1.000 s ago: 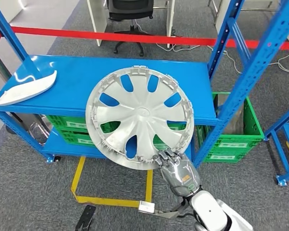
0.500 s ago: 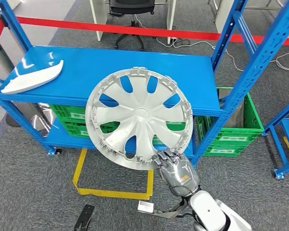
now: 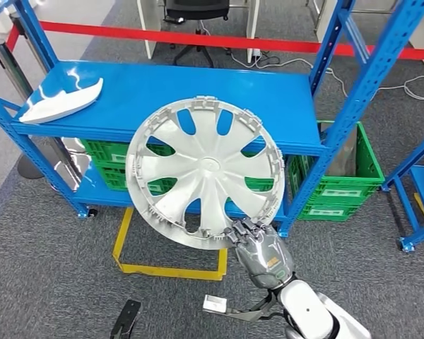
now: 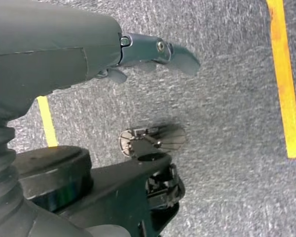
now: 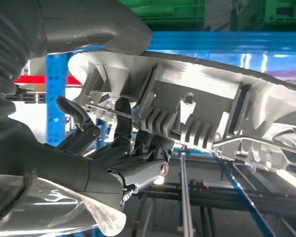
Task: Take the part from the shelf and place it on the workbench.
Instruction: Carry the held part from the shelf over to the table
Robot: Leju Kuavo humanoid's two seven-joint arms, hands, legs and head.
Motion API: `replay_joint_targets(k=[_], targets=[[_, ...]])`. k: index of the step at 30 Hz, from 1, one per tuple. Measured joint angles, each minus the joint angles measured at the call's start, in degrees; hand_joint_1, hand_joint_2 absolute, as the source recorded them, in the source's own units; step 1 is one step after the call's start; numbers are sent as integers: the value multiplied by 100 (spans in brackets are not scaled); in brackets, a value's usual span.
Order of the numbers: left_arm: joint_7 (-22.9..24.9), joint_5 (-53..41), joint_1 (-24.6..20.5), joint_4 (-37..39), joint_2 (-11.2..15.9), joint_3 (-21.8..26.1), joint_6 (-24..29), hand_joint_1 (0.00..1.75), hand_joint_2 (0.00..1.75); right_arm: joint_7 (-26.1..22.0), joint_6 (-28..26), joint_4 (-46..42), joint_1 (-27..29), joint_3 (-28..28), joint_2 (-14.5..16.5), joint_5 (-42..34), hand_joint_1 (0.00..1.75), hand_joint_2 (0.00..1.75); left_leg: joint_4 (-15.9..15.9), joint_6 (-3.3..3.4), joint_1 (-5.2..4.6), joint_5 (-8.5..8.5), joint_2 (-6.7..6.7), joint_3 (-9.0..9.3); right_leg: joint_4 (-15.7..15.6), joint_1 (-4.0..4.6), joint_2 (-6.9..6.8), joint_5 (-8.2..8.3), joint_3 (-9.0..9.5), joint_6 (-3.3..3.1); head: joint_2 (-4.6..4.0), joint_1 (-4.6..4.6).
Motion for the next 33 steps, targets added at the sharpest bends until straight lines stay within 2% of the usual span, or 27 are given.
replay_joint_targets(k=[1,2,4,5,6,7,8,9,10,11,12,14,15,16,18,20,21,22,23,25,26,27,30,31,33], targets=[[0,0,4,0,2,1,2,0,175,2,-1,0,-2,0,1,-1,175,175,85,-27,-4,-139,-3,-40,-48,-22,-10,87,-35,-16,0,-6],[0,1,5,0,9,2,3,0,175,3,-2,0,-2,0,1,-1,175,175,284,-55,-3,-373,-6,-103,-80,-45,-21,169,-78,-26,0,-12],[0,1,7,0,20,4,2,0,175,3,-4,1,5,1,1,1,175,175,987,-110,12,-911,-8,-258,-51,-47,-28,286,-229,-38,1,-23],[-1,-3,8,0,25,4,1,0,175,3,-4,1,13,1,1,1,175,175,1312,-138,20,-1053,-8,-298,-20,-48,-31,329,-318,-28,1,-23],[-5,-8,9,0,27,5,0,0,175,2,-4,2,22,2,1,1,175,175,1498,-161,28,-1074,-7,-276,18,-52,-32,364,-410,-18,1,-22],[-16,-12,10,0,30,5,-1,0,175,2,-4,2,32,2,1,0,175,175,1479,-179,36,-978,-7,-170,66,-58,-33,391,-501,-4,1,-23],[-30,-17,9,0,33,5,-1,0,175,2,-4,2,42,2,1,0,175,175,1262,-194,47,-823,-7,23,121,-67,-32,412,-588,13,0,-24],[-45,-20,7,0,36,5,0,0,175,2,-4,2,50,2,1,0,175,175,909,-205,58,-715,-7,268,185,-74,-31,427,-669,33,0,-24],[-59,-22,5,0,39,5,1,0,175,2,-4,2,55,1,1,0,175,175,536,-200,55,-679,-12,509,256,-72,-28,442,-749,57,0,-25],[-68,-25,3,0,41,5,1,0,175,2,-5,2,62,1,1,0,175,175,257,-176,49,-699,-17,675,315,-67,-26,460,-811,86,0,-21],[-76,-28,4,0,42,5,2,0,175,0,-5,1,70,0,1,-1,175,175,90,-138,37,-753,-23,757,357,-62,-24,484,-858,118,0,-22],[-86,-31,15,0,42,5,2,0,175,-4,-7,0,84,0,1,-1,175,175,39,-24,22,-749,-25,742,379,-65,-19,544,-904,193,0,-20],[-92,-32,18,0,42,5,0,0,175,-5,-7,0,88,0,0,-2,175,175,27,34,27,-711,-16,720,406,-76,-13,525,-942,232,0,-17],[-100,-33,19,0,41,5,-4,0,175,-5,-8,0,88,0,0,-3,175,175,15,94,36,-666,-7,693,514,-85,-6,431,-1006,274,0,-4],[-119,-36,16,0,40,5,-15,0,175,-10,-11,0,89,0,-1,-6,175,175,4,164,52,-576,8,603,1071,-113,6,42,-1254,350,0,26],[-126,-46,26,0,40,5,-20,0,175,-32,-13,0,102,0,-1,-8,175,175,10,166,54,-497,10,489,1808,-143,7,-337,-1511,397,1,38],[-127,-54,33,0,41,5,-21,0,175,-44,-13,0,116,0,-1,-9,175,175,13,155,56,-461,11,440,1984,-157,7,-402,-1532,408,1,38],[-127,-61,39,0,41,5,-21,0,175,-52,-13,0,129,0,-1,-10,175,175,15,140,60,-431,12,401,1938,-167,6,-367,-1435,412,1,38],[-127,-65,42,0,41,5,-21,0,175,-54,-13,0,138,0,-1,-11,175,175,16,122,67,-407,13,375,1650,-174,6,-242,-1213,409,0,37],[-128,-68,40,0,40,5,-22,0,175,-56,-13,0,137,0,-1,-11,175,175,17,73,75,-369,12,345,793,-168,5,-3,-639,387,0,40],[-129,-68,37,0,40,5,-22,0,175,-56,-16,-2,130,0,-1,-11,175,175,20,41,72,-349,13,330,479,-156,8,54,-442,359,0,38],[-131,-68,36,0,40,5,-22,0,175,-57,-20,-3,127,0,-1,-10,175,175,21,3,71,-325,13,314,317,-140,12,63,-349,328,0,38],[-135,-68,38,0,40,5,-23,0,175,-61,-23,-7,129,0,-1,-11,175,175,11,-114,83,-279,13,279,265,-120,11,113,-364,196,0,39],[-138,-69,37,0,40,5,-23,0,175,-66,-21,-7,126,0,-1,-13,175,175,79,-138,85,-345,12,247,246,-127,-2,143,-373,146,0,35],[-141,-70,37,0,44,5,-30,0,175,-75,-19,-7,117,0,-1,-14,175,175,565,-162,84,-677,10,49,216,-131,-45,195,-403,54,0,27]])
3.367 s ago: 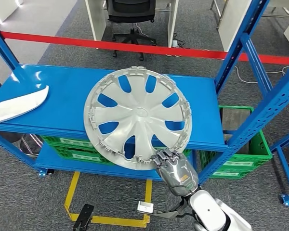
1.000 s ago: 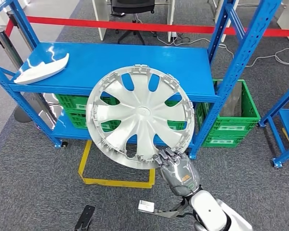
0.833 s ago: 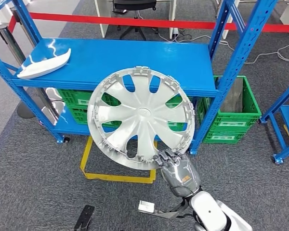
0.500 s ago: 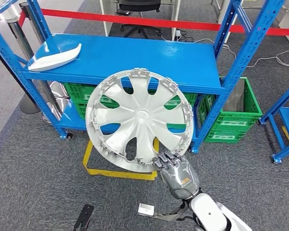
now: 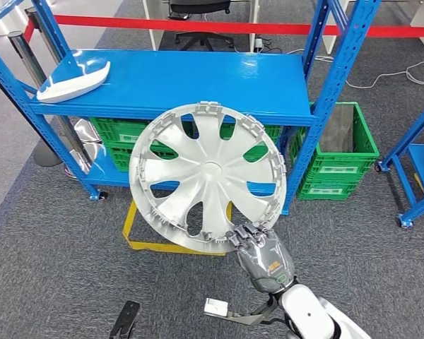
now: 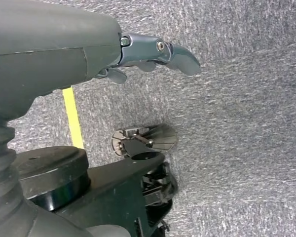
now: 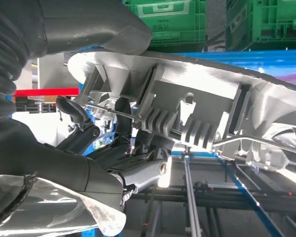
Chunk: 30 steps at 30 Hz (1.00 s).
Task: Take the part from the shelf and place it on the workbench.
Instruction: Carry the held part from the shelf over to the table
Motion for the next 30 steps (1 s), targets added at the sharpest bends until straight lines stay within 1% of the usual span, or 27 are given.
replay_joint_targets(k=[2,3,4,5,6,8,9,10,12,13,14,15,16,17,18,19,20,21,22,23,24,25,26,27,28,29,30], targets=[[-1,0,11,0,7,2,-8,0,175,-2,3,1,-3,0,-1,-2,175,175,756,-6,-6,-380,0,-292,7,31,-47,24,-51,-46,0,-4],[-1,0,19,0,11,3,-10,0,175,-3,4,3,0,0,-1,-4,175,175,990,-2,-10,-458,0,-366,12,49,-75,33,-73,-59,0,-4],[-1,0,25,0,13,4,-11,0,175,-5,5,4,3,0,-2,-5,175,175,1017,11,-17,-429,2,-342,20,67,-109,40,-91,-66,0,-4],[-1,-1,29,0,15,5,-11,0,175,-7,5,6,6,0,-2,-6,175,175,806,37,-30,-300,16,-205,28,83,-148,44,-102,-69,0,-5],[-1,-2,27,0,16,5,-12,0,175,-9,5,7,7,0,-2,-5,175,175,440,77,-53,-121,72,10,39,97,-192,45,-108,-68,0,-4],[-1,-4,0,0,16,7,-13,0,175,-10,7,7,1,0,-3,0,175,175,-283,176,-127,107,315,393,72,133,-288,40,-122,-50,0,-1],[-2,-5,-15,0,15,7,-13,0,175,-10,8,7,-4,0,-3,2,175,175,-470,217,-159,144,399,474,89,147,-342,39,-132,-35,0,3],[-3,-6,-25,0,16,8,-14,0,175,-10,9,7,-9,0,-4,3,175,175,-538,247,-183,141,426,480,98,156,-403,41,-142,-16,0,3],[-5,-7,-21,0,16,11,-15,0,175,-15,11,7,-22,0,-4,4,175,175,-577,293,-170,201,296,446,107,156,-504,35,-163,27,0,0],[-5,-9,-17,0,16,12,-15,0,175,-19,13,7,-30,0,-4,5,175,175,-599,318,-148,237,232,437,159,148,-449,-19,-194,63,0,6],[-5,-11,-19,0,15,13,-15,0,175,-22,13,7,-38,0,-5,7,175,175,-622,344,-120,274,171,426,305,135,-337,-131,-261,105,0,14],[-5,-13,-25,0,11,13,-15,0,175,-24,14,7,-44,0,-6,9,175,175,-635,361,-95,306,113,412,566,111,-191,-299,-377,148,0,23],[-5,-15,-31,0,9,14,-16,0,175,-25,15,7,-48,0,-10,10,175,175,-636,371,-85,327,49,386,938,82,-56,-498,-524,190,0,33],[-5,-16,-33,0,7,14,-17,0,175,-25,16,7,-48,0,-14,11,175,175,-635,370,-78,344,-16,363,1323,52,9,-669,-682,220,0,33],[-5,-16,-29,0,5,15,-18,0,175,-26,19,8,-45,0,-19,13,175,175,-633,360,-73,357,-84,346,1609,26,34,-762,-799,244,0,32],[-5,-17,-24,0,5,16,-19,0,175,-26,21,8,-42,0,-22,12,175,175,-631,346,-65,369,-156,334,1703,4,44,-747,-829,263,0,31],[-5,-17,-20,0,5,17,-19,0,175,-26,24,9,-40,0,-23,12,175,175,-629,330,-55,379,-229,328,1551,-17,56,-618,-741,275,0,30],[-5,-17,-19,0,5,19,-19,0,175,-26,25,9,-41,0,-24,12,175,175,-626,314,-44,386,-302,327,1204,-38,96,-416,-559,282,0,30],[-5,-18,-22,0,4,19,-19,0,175,-25,25,9,-46,0,-25,13,175,175,-624,293,-30,395,-372,324,784,-60,203,-239,-343,286,0,30],[-5,-19,-30,0,3,19,-19,0,175,-25,25,8,-52,0,-25,14,175,175,-617,263,-23,406,-438,306,419,-79,343,-118,-146,285,0,31],[-5,-20,-37,0,1,19,-19,0,175,-25,25,7,-58,0,-26,16,175,175,-610,224,-13,425,-498,274,182,-87,457,-68,-22,279,0,31],[-5,-22,-38,0,-1,19,-20,0,175,-26,25,7,-61,1,-27,18,175,175,-609,178,-1,450,-557,236,84,-84,530,-78,29,266,0,32],[-5,-23,-33,0,-2,20,-20,0,175,-26,26,6,-61,1,-28,18,175,175,-610,129,10,478,-618,199,65,-71,522,-80,40,246,0,33],[-4,-23,-20,0,-1,21,-20,0,175,-25,27,7,-61,2,-28,17,175,175,-617,87,25,496,-663,174,49,-69,458,-69,35,212,0,32],[-4,-24,-6,0,1,23,-21,0,175,-21,28,7,-60,2,-28,18,175,175,-595,55,26,479,-614,148,28,-71,389,-49,39,170,0,31],[-4,-24,0,0,2,26,-21,0,175,-15,29,7,-61,2,-28,19,175,175,-489,30,20,402,-497,93,4,-75,311,-30,46,120,0,17],[-4,-25,-1,0,4,29,-21,0,175,-8,30,7,-64,1,-28,23,175,175,-269,11,12,263,-345,-7,-19,-80,226,-13,51,75,0,2]])
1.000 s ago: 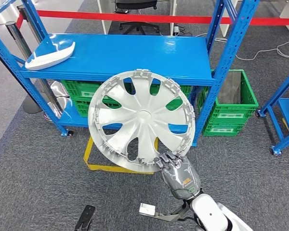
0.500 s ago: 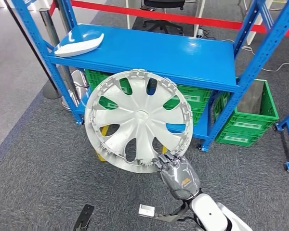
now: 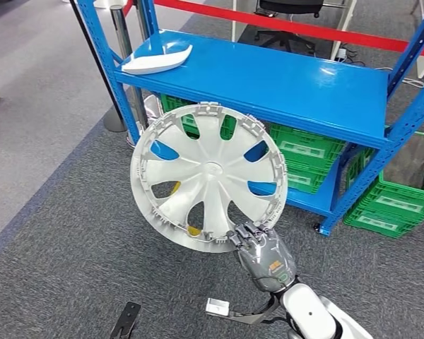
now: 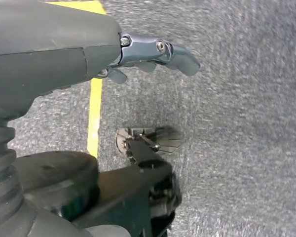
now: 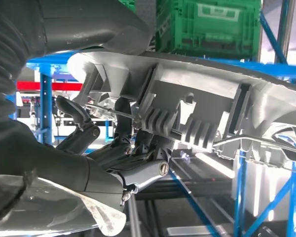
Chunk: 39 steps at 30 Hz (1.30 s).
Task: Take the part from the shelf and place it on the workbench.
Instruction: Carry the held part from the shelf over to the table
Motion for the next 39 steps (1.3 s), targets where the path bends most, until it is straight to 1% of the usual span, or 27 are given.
replay_joint_targets(k=[1,2,3,4,5,6,8,9,11,13,15,17,18,19,20,21,22,24,26,28,30,32,34,35,36,38,39], targets=[[-1,-1,-5,0,0,5,-1,0,175,7,1,0,-2,-1,-1,7,175,175,337,-15,-8,-186,160,-146,-5,8,-83,6,-3,-29,0,-14],[-1,-3,-10,0,1,13,-2,0,175,13,2,0,-3,-1,-1,13,175,175,742,-31,-8,-379,240,-316,-5,17,-166,6,-11,-48,0,-27],[-1,-9,-9,0,1,23,-3,0,175,16,3,1,0,-1,-2,17,175,175,1088,-44,-6,-514,267,-455,-3,23,-248,6,-19,-52,0,-28],[-1,-15,-3,0,1,34,-5,0,175,16,4,1,4,-1,-2,19,175,175,1281,-54,-5,-557,278,-518,1,26,-329,5,-25,-53,0,-28],[-1,-21,2,0,2,44,-6,0,175,13,5,2,7,-1,-2,20,175,175,1261,-60,-4,-501,289,-480,7,27,-405,4,-30,-51,0,-29],[-1,-25,4,0,4,50,-6,0,175,8,6,2,10,0,-2,22,175,175,1019,-61,-3,-354,318,-335,16,27,-480,-1,-32,-44,0,-28],[-1,-25,-7,0,6,56,-5,0,175,-3,7,1,5,1,-3,30,175,175,259,-49,-22,-36,524,78,53,52,-615,-27,-38,-3,0,-37],[-2,-26,-19,0,4,57,-5,0,175,-2,7,1,-3,1,-4,35,175,175,-25,-18,-35,50,626,216,78,73,-678,-45,-48,28,0,-37],[-7,-27,-30,0,-2,62,-5,0,175,5,7,0,-21,0,-6,43,175,175,-231,59,-71,63,686,276,114,110,-801,-68,-65,83,0,-36],[-13,-28,-5,0,-1,70,-5,0,175,9,7,0,-36,1,-7,51,175,175,-233,143,-68,80,557,240,129,92,-858,-98,-68,133,0,-31],[-21,-33,11,0,2,79,-3,0,175,7,5,-1,-46,1,-7,63,175,175,-249,216,-53,113,441,226,394,61,-621,-306,-186,188,0,-19],[-30,-38,-5,0,0,81,-2,0,175,7,4,-1,-43,1,-11,75,175,175,-251,265,-51,140,314,199,1113,47,-299,-682,-517,211,0,-1],[-32,-39,-11,0,-2,83,-2,0,175,7,4,0,-37,1,-14,78,175,175,-250,279,-57,149,244,186,1493,47,-228,-826,-699,208,0,2],[-33,-39,-9,0,-1,84,-3,0,175,7,4,1,-29,1,-17,80,175,175,-250,287,-66,154,165,178,1751,49,-190,-881,-831,196,0,4],[-33,-39,-3,0,0,85,-3,0,175,8,4,1,-21,1,-20,79,175,175,-249,293,-76,160,83,175,1775,53,-169,-811,-858,174,0,3],[-34,-39,3,0,1,86,-3,0,175,8,4,1,-15,1,-20,79,175,175,-249,296,-85,164,1,177,1562,61,-139,-635,-770,138,0,3],[-34,-39,5,0,0,87,-2,0,175,8,4,1,-14,1,-21,79,175,175,-249,296,-92,170,-84,181,1178,72,-64,-399,-599,88,0,3],[-37,-39,-6,0,-17,89,-1,0,175,8,4,-1,-21,1,-21,80,175,175,-247,273,-84,189,-229,166,440,81,238,-78,-247,-40,0,-10],[-39,-42,-15,0,-35,90,-2,0,175,5,3,-2,-34,4,-22,81,175,175,-250,212,-47,226,-359,113,171,95,385,-28,-106,-120,0,5],[-41,-48,-4,0,-34,92,-2,0,175,5,3,-2,-45,8,-22,84,175,175,-278,138,-31,263,-452,77,59,97,230,6,-51,-117,0,28],[-44,-69,6,0,-25,94,2,0,175,18,1,-2,-40,9,-22,92,175,175,-123,85,-58,144,-229,-8,-89,66,59,63,23,-100,0,-5],[-46,-102,-6,0,-12,95,4,0,175,46,-4,-2,-28,10,-22,117,175,175,462,34,-68,-180,126,-279,-144,57,-116,83,61,-97,0,-48],[-44,-151,-10,0,-3,95,4,0,175,98,-13,-3,12,9,-24,167,175,175,1091,-24,-40,-413,258,-560,-127,58,-301,63,64,-94,0,-67],[-39,-185,-5,0,-1,95,5,0,175,123,-19,-6,51,8,-26,195,175,175,1175,-50,-22,-394,285,-587,-109,55,-390,44,62,-85,0,-68],[-28,-221,-1,0,3,94,9,0,175,148,-28,-14,101,8,-30,226,175,175,1035,-75,-2,-276,315,-503,-85,48,-474,21,62,-68,0,-73],[7,-296,-10,0,8,87,24,0,175,194,-68,-59,215,6,-51,285,175,175,329,-106,15,42,508,-124,-23,41,-618,-38,60,-9,0,-76],[25,-331,-22,-1,7,82,30,0,175,218,-98,-96,272,1,-74,311,175,175,25,-85,10,145,599,26,18,53,-683,-74,53,31,1,-76]])
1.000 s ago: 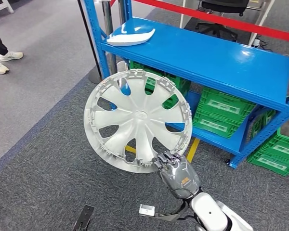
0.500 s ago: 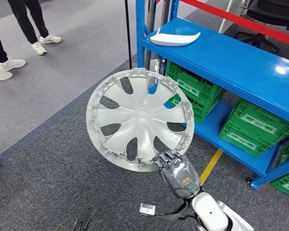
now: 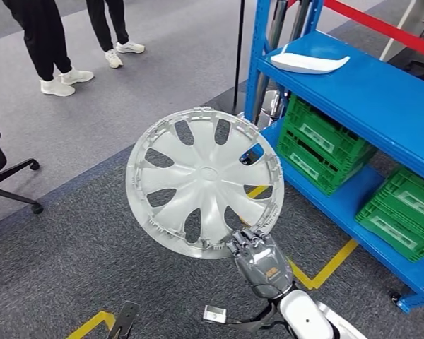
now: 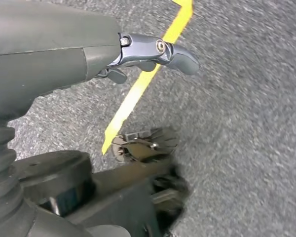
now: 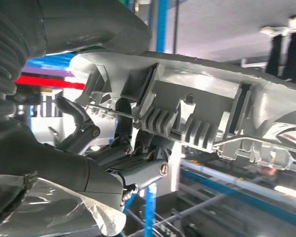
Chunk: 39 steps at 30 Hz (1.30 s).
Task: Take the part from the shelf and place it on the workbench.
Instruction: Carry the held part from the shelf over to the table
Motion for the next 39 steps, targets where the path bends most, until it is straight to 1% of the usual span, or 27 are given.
replay_joint_targets(k=[2,4,6,8,10,11,12,13,15,17,19,20,21,22,23,24,26,27,28,29,31,33,34,35,36,37,39], targets=[[30,-55,-18,-3,-11,-10,9,0,175,39,-72,-85,107,-22,-59,42,175,175,-234,90,-34,32,67,97,46,26,-104,-44,-6,69,0,13],[50,-81,-15,-6,-16,-13,15,0,175,62,-119,-153,182,-49,-104,74,175,175,-231,189,-46,50,-65,73,48,13,-184,-64,6,119,0,27],[63,-95,-18,-10,-17,-14,26,0,175,77,-132,-200,231,-68,-135,86,175,175,-255,269,-39,73,-174,69,210,-22,-9,-218,-63,166,-1,30],[64,-100,-36,-15,-23,-15,34,0,175,71,-138,-235,275,-88,-160,89,175,175,-273,328,-34,99,-287,60,827,-39,328,-569,-342,177,-1,51],[37,-78,-40,-16,-22,-15,19,0,175,28,-139,-240,295,-96,-169,92,175,175,-274,350,-51,111,-426,48,1572,-32,481,-840,-706,150,-1,66],[15,-55,-32,-16,-15,-15,4,0,175,1,-136,-232,294,-92,-165,91,175,175,-273,353,-62,114,-507,45,1728,-27,505,-834,-798,129,-1,66],[-7,-32,-24,-16,-4,-13,-13,0,175,-19,-131,-218,289,-88,-155,90,175,175,-272,354,-71,119,-590,46,1649,-20,525,-715,-783,101,-1,65],[-25,-15,-19,-16,8,-9,-25,0,175,-33,-127,-202,276,-84,-138,88,175,175,-271,351,-77,125,-676,47,1362,-14,572,-512,-665,65,-1,65],[-51,15,-20,-17,26,-3,-43,0,175,-54,-125,-165,231,-78,-101,85,175,175,-264,324,-78,146,-841,31,581,-18,896,-126,-315,-13,-1,61],[-70,36,-26,-17,39,3,-60,0,175,-83,-124,-132,171,-66,-61,76,175,175,-259,260,-50,188,-996,-30,168,-17,1159,-8,-118,-42,-1,58],[-82,47,-8,-16,51,9,-73,0,175,-112,-124,-95,113,-50,-21,50,175,175,-288,169,-17,247,-1157,-81,112,-3,1078,-7,-83,-42,-1,60],[-88,49,9,-16,61,12,-76,0,175,-120,-122,-71,84,-46,-1,32,175,175,-292,135,-20,255,-1126,-93,78,-7,989,17,-67,-55,-1,56],[-94,50,18,-17,70,15,-77,0,175,-125,-120,-46,57,-43,28,10,175,175,-227,109,-37,204,-996,-132,39,-12,894,42,-47,-72,-1,47],[-99,50,14,-17,80,17,-77,0,175,-124,-118,-22,34,-41,57,-8,175,175,-50,90,-58,86,-807,-216,1,-17,790,64,-30,-90,-1,33],[-105,49,4,-17,89,21,-80,0,175,-123,-116,1,10,-39,80,-20,175,175,261,79,-73,-97,-578,-354,-14,-9,680,73,-23,-105,-1,27],[-109,49,-10,-17,95,24,-86,0,175,-121,-116,23,-9,-38,98,-29,175,175,651,63,-80,-299,-431,-523,-14,4,574,70,-24,-118,-1,17],[-111,45,-14,-17,108,35,-106,0,175,-117,-114,72,-42,-36,112,-37,175,175,1233,43,-75,-518,-328,-740,-9,23,361,58,-25,-134,0,20],[-111,43,-7,-17,114,41,-114,0,175,-116,-113,98,-49,-34,122,-40,175,175,1237,40,-74,-477,-310,-705,-6,28,269,52,-24,-137,0,18],[-111,42,0,-17,121,46,-119,0,175,-117,-111,121,-52,-30,135,-43,175,175,1019,47,-75,-348,-283,-563,-5,33,184,44,-21,-133,0,18],[-111,41,3,-17,130,49,-120,0,175,-120,-110,136,-53,-22,153,-43,175,175,626,66,-84,-173,-206,-332,-4,40,105,35,-14,-124,0,17],[-114,41,-8,-18,143,52,-121,0,175,-123,-110,151,-63,-6,184,-43,175,175,-88,149,-142,41,20,56,8,75,-27,9,-8,-85,-1,22],[-118,41,-6,-17,149,55,-120,0,175,-123,-110,159,-80,5,204,-44,175,175,-316,235,-190,65,88,150,17,105,-137,-11,-5,-41,-1,26],[-120,41,7,-17,152,57,-120,0,175,-123,-110,165,-89,9,212,-44,175,175,-328,270,-186,82,16,136,16,107,-191,-17,3,-20,-1,27],[-120,41,24,-16,154,61,-120,0,175,-121,-110,172,-95,12,223,-45,175,175,-344,298,-174,93,-40,134,22,99,-194,-41,-7,6,-1,23],[-121,40,37,-17,157,66,-119,0,175,-119,-110,178,-98,13,232,-46,175,175,-361,326,-159,107,-99,135,83,89,-105,-102,-36,32,-1,29],[-122,40,40,-17,157,73,-118,0,175,-117,-110,182,-101,14,238,-48,175,175,-378,355,-140,122,-158,137,264,75,48,-217,-120,57,-1,36],[-126,39,26,-19,156,90,-116,0,175,-115,-111,193,-102,15,241,-49,175,175,-386,385,-122,133,-281,135,959,51,392,-559,-443,89,-1,56]])
